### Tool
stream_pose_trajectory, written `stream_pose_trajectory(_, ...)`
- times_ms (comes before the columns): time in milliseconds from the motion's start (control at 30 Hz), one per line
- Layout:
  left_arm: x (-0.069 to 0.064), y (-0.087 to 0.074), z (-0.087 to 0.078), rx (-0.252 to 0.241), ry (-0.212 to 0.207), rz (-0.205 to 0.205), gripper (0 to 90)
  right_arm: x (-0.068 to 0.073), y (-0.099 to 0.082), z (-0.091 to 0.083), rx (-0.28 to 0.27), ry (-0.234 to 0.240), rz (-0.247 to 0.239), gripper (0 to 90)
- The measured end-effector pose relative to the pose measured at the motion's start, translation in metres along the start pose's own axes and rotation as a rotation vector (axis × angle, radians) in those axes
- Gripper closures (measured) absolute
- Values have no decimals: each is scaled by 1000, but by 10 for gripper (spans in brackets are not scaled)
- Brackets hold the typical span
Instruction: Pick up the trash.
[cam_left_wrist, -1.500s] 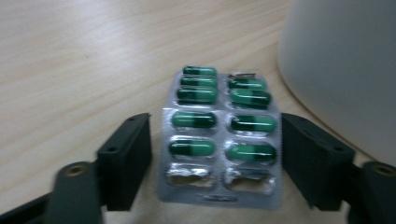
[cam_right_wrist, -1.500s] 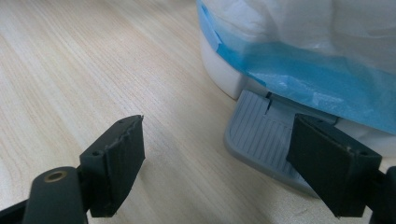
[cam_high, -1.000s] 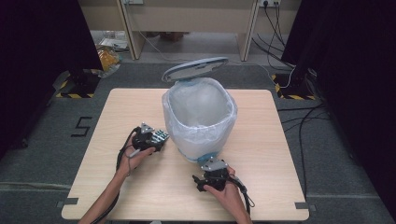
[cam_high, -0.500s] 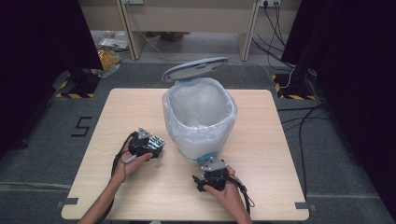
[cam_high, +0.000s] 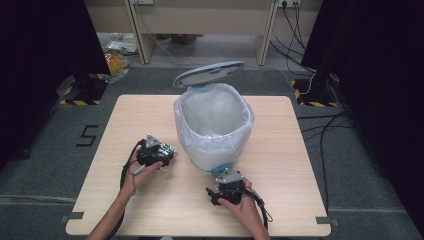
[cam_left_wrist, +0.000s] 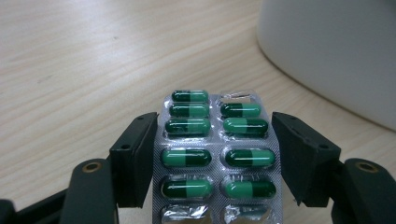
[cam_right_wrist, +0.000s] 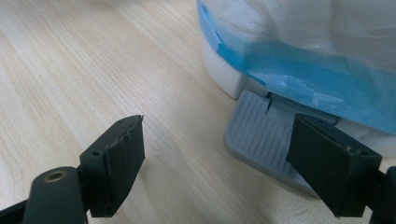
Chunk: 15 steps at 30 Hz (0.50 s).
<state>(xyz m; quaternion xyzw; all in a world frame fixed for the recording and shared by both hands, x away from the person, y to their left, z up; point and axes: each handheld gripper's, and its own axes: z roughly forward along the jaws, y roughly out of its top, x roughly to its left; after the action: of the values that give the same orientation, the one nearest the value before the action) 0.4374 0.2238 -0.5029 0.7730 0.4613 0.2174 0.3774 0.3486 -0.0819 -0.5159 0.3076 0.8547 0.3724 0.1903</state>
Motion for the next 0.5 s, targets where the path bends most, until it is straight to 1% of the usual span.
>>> stream_pose_trajectory(33,0,0,-3,-13,-4,-8,339,0,0,0,-1,2,-2,190)
stream_pose_trajectory(167,-1,-1,-13,-35,-21,-27,339,-1,0,0,-3,3,0,190)
stream_pose_trajectory(300,-4,3,-22,-57,-34,-31,338,-1,0,0,-5,3,-6,190)
stream_pose_trajectory(400,-6,7,-30,-76,-39,-25,338,-1,0,0,-8,6,-5,190)
stream_pose_trajectory(500,-8,11,-40,-100,-49,-32,339,-1,-1,0,-6,9,-1,190)
